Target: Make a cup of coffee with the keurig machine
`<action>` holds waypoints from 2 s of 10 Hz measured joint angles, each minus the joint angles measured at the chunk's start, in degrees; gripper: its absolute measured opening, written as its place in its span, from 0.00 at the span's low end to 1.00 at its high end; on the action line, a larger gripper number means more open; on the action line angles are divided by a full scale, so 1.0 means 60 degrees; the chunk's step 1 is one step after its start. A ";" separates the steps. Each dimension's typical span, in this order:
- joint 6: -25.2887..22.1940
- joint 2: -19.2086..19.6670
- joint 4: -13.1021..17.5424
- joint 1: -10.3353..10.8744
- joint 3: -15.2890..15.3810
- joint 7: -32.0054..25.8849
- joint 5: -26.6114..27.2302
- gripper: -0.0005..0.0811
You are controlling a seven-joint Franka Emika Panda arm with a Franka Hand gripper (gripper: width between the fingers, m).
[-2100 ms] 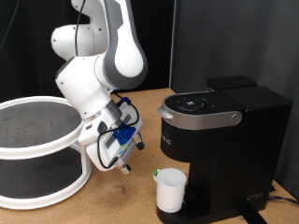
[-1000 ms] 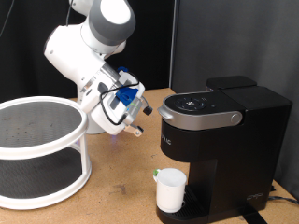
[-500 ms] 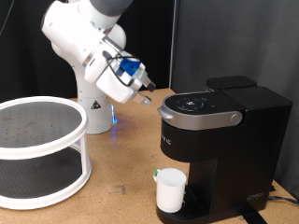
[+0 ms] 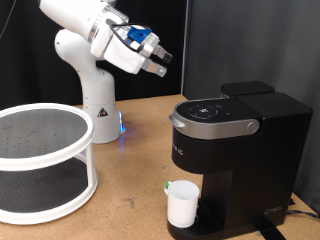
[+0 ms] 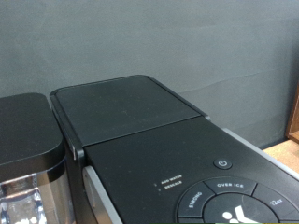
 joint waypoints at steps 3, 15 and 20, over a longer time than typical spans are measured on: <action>0.0081 0.0065 0.0163 0.0004 0.0219 0.0168 -0.0471 0.99; 0.2219 0.1118 0.2295 -0.0614 0.3184 0.3035 -0.7280 0.99; 0.0388 0.2303 0.3930 -0.0622 0.3331 0.3047 -0.8283 0.99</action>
